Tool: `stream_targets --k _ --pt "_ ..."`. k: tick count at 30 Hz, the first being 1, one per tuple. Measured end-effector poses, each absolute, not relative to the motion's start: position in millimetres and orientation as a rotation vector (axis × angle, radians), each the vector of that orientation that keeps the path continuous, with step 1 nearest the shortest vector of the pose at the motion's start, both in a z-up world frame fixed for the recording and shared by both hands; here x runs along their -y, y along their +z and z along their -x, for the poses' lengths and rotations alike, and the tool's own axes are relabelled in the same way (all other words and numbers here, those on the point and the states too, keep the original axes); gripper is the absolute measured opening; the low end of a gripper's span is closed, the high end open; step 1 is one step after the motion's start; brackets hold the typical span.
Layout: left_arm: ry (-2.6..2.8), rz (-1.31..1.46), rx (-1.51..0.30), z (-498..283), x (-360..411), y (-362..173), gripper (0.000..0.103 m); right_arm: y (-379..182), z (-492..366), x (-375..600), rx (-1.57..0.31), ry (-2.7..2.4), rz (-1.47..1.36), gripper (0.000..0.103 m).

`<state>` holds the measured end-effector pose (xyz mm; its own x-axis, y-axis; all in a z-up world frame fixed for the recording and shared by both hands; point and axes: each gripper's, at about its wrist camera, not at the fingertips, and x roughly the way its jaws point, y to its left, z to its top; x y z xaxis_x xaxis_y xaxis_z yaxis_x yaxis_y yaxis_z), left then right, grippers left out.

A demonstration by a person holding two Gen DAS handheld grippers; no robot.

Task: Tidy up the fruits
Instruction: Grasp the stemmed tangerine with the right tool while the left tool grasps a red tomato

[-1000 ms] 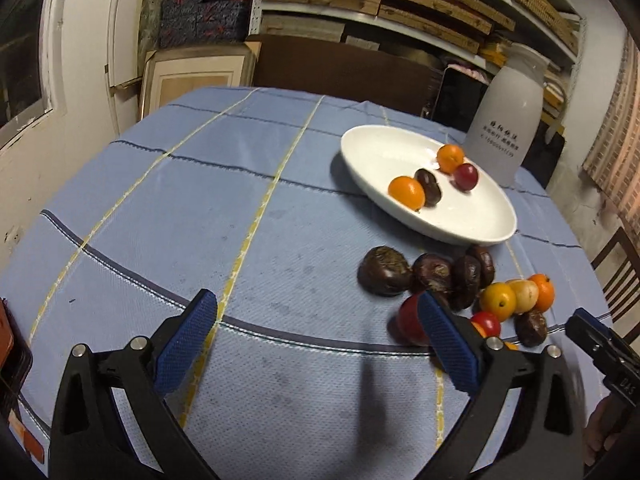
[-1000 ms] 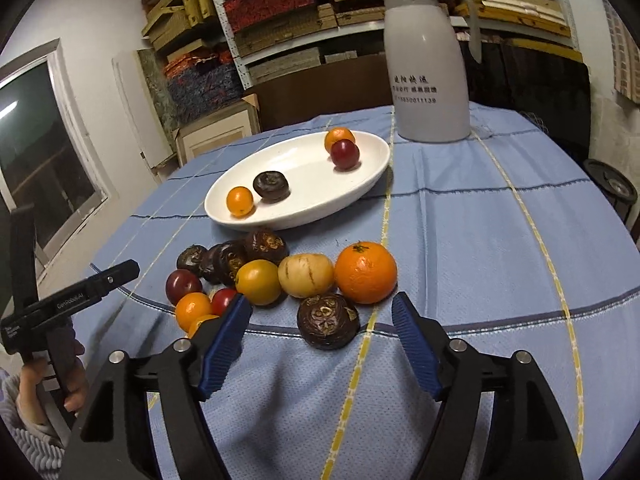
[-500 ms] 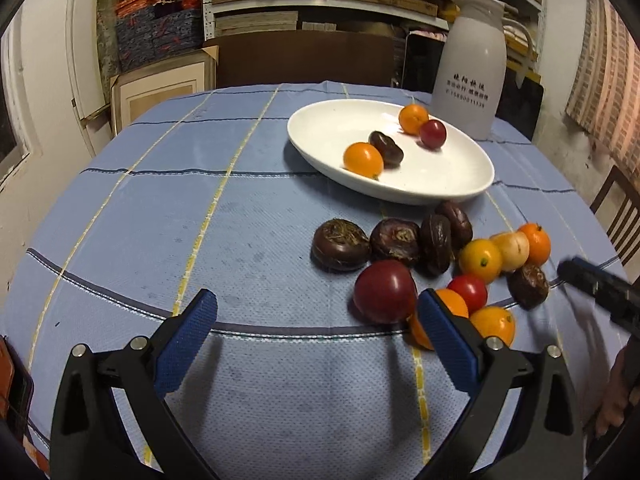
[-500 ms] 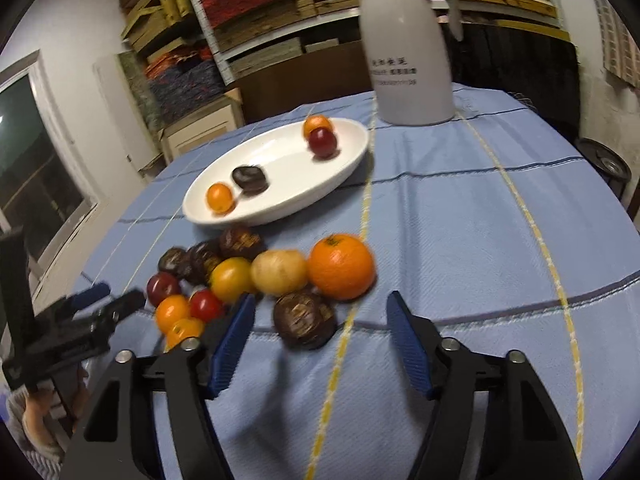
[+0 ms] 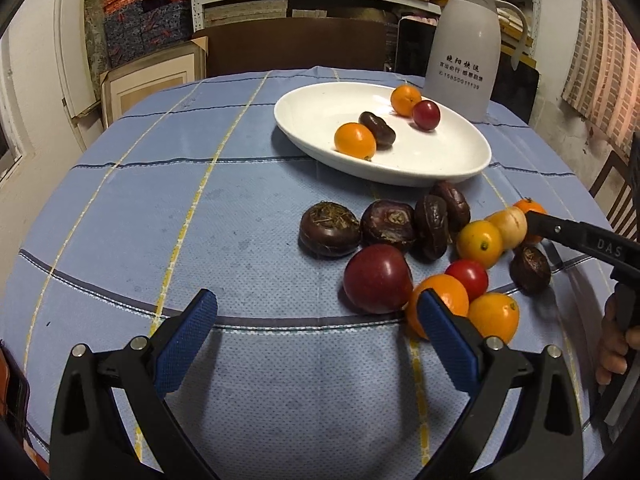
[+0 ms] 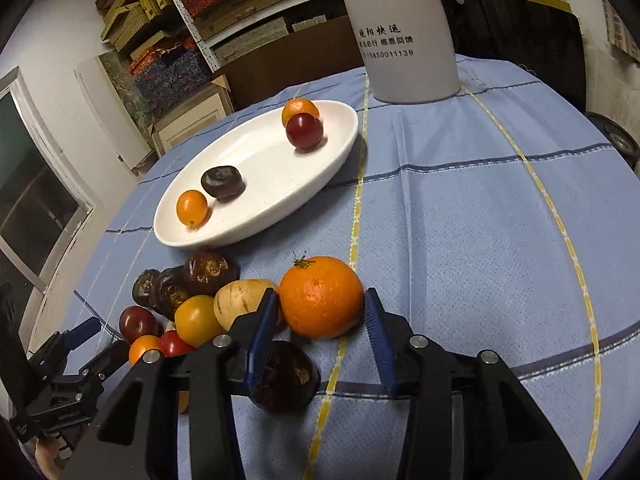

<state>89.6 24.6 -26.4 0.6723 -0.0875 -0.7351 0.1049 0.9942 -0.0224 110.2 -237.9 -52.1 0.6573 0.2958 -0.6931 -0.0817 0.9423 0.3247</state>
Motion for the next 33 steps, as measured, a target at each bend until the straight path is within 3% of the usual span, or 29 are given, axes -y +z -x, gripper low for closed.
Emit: stream_targets --k 15,25,26,27,29,30,33 --pt "-0.121 -0.052 -0.822 -111.2 -18.5 -28.8 0.098 -55.4 -104.0 241.2 -0.838 0.228 -0.276 0.044" --pt "-0.132 -0.020 -0.800 -85.9 -32.6 -23.7 0.095 -57.0 -101.3 241.3 -0.845 0.229 -0.277 0.044" --pt "-0.142 -0.028 -0.808 -87.1 -30.1 -25.5 0.087 -56.9 -101.6 241.1 -0.845 0.229 -0.276 0.044" --pt "-0.156 -0.038 -0.826 -89.2 -27.0 -28.5 0.071 -57.0 -101.2 240.9 -0.845 0.228 -0.275 0.044" --pt "-0.175 -0.039 -0.863 -92.3 -24.6 -34.9 0.053 -57.3 -100.9 241.0 -0.845 0.227 -0.272 0.044" --pt "-0.187 -0.028 -0.880 -93.5 -24.9 -37.8 0.048 -57.2 -101.0 240.6 -0.844 0.227 -0.272 0.044" --pt "-0.196 0.000 -0.890 -92.8 -28.0 -39.2 0.048 -57.4 -100.7 240.4 -0.846 0.228 -0.275 0.044"
